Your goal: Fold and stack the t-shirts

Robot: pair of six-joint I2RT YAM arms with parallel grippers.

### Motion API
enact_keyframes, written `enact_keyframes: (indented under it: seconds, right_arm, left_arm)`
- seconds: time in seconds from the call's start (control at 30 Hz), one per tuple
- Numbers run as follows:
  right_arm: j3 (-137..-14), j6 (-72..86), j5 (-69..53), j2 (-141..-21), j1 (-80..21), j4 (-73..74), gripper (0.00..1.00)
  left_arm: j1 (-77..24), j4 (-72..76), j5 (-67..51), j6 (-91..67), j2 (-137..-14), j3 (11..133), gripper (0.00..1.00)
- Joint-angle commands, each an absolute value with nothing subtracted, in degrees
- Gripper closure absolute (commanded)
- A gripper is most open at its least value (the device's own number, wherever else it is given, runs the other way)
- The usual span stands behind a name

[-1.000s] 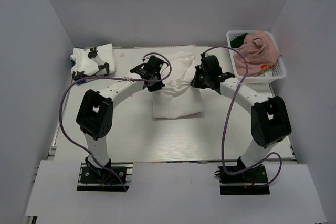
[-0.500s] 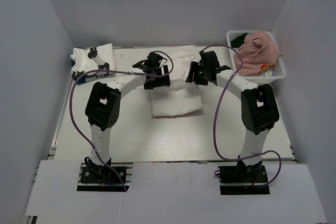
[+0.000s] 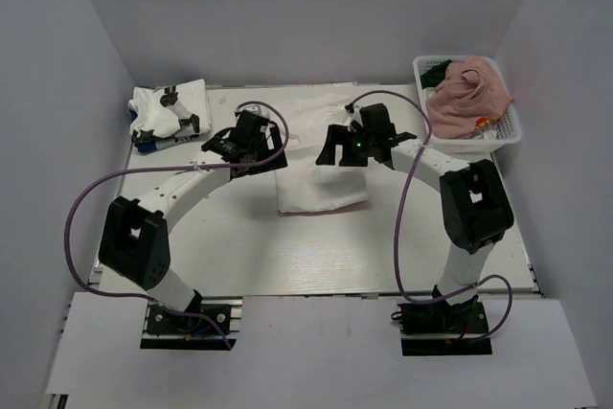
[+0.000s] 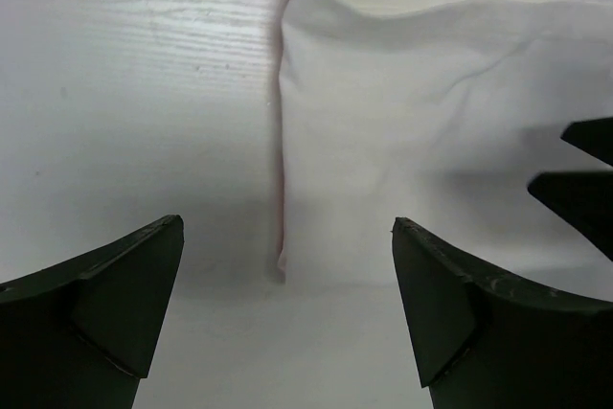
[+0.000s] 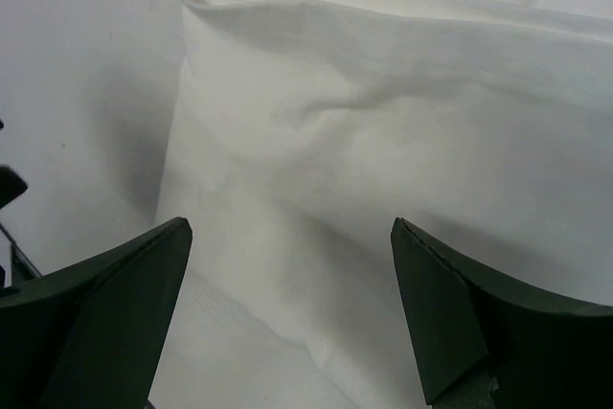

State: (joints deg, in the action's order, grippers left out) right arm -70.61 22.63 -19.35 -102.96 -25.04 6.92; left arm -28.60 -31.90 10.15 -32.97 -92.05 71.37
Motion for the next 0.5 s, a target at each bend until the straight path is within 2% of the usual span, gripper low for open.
enact_keyframes:
  seconds: [0.0, 0.2, 0.23, 0.33, 0.4, 0.47]
  right_arm:
    - [-74.26, 25.73, -23.74, -108.26, -26.10, 1.15, 0.10]
    - [-82.60, 31.46, -20.57, -118.63, -26.19, -4.84, 0.10]
    - [-87.92, 31.55, -18.83, -120.57, -26.02, -5.10, 0.10]
    - [-92.72, 30.42, -16.97, -122.08, -26.28, -4.75, 0.10]
    - [-91.33, 29.54, -13.90, -119.10, -26.11, -4.40, 0.10]
    - [-83.89, 28.92, -10.38, -113.13, -25.76, -6.14, 0.10]
  left_arm:
    - [-28.21, -34.00, 11.95, -36.04, -88.95, 67.07, 0.00]
    - [-27.69, -32.09, 9.50, -37.43, -87.80, 63.46, 0.00]
    - [-27.69, -31.30, 9.49, -37.44, -88.50, 63.46, 0.00]
    - [-27.69, -28.39, 7.22, -38.06, -91.92, 63.89, 0.00]
    - [-28.21, -28.39, 6.07, -36.92, -94.21, 66.17, 0.00]
    - [-28.21, -28.39, 4.84, -36.91, -96.76, 66.80, 0.00]
